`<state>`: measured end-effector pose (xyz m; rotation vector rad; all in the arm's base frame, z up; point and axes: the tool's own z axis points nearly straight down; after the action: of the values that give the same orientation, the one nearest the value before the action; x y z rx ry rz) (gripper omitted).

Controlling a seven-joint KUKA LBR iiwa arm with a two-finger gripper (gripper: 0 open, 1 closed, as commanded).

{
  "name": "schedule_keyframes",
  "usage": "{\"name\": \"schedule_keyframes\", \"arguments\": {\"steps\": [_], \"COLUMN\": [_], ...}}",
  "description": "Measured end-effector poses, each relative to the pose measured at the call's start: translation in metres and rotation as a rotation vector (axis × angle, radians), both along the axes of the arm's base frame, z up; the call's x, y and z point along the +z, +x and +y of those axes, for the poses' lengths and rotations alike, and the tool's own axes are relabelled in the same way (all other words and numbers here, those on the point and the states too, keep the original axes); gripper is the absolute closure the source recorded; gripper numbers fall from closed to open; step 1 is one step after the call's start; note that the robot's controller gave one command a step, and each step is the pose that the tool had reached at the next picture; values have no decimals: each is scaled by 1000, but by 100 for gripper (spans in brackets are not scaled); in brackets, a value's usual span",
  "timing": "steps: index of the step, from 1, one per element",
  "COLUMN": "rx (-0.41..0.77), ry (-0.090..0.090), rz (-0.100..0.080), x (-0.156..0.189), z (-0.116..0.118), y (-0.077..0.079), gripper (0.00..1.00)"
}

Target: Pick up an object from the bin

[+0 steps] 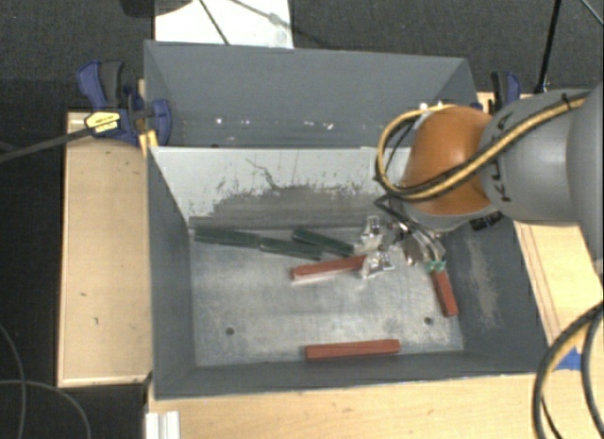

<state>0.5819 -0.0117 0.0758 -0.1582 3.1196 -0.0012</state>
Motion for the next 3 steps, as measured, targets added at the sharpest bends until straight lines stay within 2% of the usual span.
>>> {"name": "schedule_keyframes", "arguments": {"steps": [1, 2, 3], "rx": [1, 7, -5], "ry": [0, 0, 0], "rz": [0, 22, 18], "x": [0, 47, 117], "z": [0, 1, 13], "y": [0, -10, -4], "gripper": [100, 100, 100]}}
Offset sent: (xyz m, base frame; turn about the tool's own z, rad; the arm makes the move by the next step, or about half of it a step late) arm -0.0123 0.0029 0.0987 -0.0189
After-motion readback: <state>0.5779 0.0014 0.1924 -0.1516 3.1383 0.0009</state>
